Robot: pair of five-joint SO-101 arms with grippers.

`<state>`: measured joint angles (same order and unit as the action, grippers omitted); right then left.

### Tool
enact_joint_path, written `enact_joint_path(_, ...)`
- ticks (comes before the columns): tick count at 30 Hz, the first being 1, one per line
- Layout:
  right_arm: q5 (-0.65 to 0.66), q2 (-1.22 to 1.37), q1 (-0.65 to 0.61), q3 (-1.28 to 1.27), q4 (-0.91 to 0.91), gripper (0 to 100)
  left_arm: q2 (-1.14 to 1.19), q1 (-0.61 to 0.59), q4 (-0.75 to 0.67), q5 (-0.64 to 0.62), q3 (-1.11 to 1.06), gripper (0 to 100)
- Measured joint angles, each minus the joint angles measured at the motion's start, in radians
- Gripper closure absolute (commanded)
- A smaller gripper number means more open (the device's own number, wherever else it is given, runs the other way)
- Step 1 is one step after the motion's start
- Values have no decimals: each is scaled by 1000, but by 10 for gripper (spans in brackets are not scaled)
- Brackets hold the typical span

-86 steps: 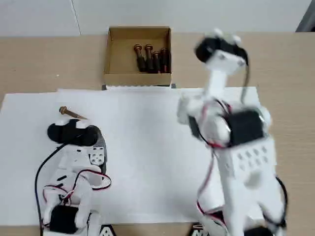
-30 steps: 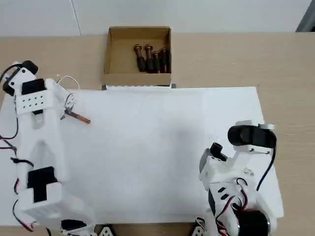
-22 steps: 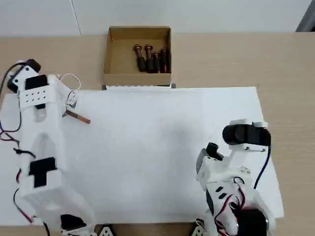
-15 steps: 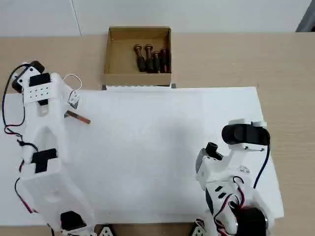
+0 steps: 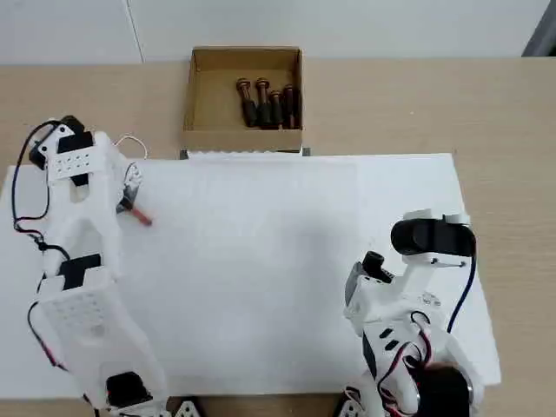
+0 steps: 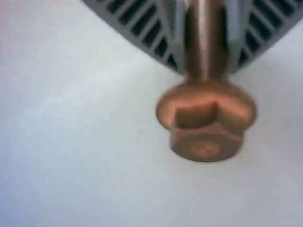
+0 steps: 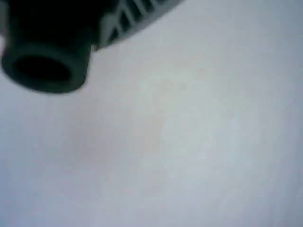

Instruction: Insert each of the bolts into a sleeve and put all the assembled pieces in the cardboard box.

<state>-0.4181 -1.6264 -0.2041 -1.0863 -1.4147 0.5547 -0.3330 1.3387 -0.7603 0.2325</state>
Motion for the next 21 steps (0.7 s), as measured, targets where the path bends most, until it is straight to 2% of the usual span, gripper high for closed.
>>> enact_joint_path(6,0,0,0,0,0,995,0,-2,6,0,5,995)
enact_joint_path(11,0,0,0,0,0,995,-35,-2,89,0,46,995)
enact_joint_path(21,0,0,0,0,0,995,-367,103,198,0,104,995)
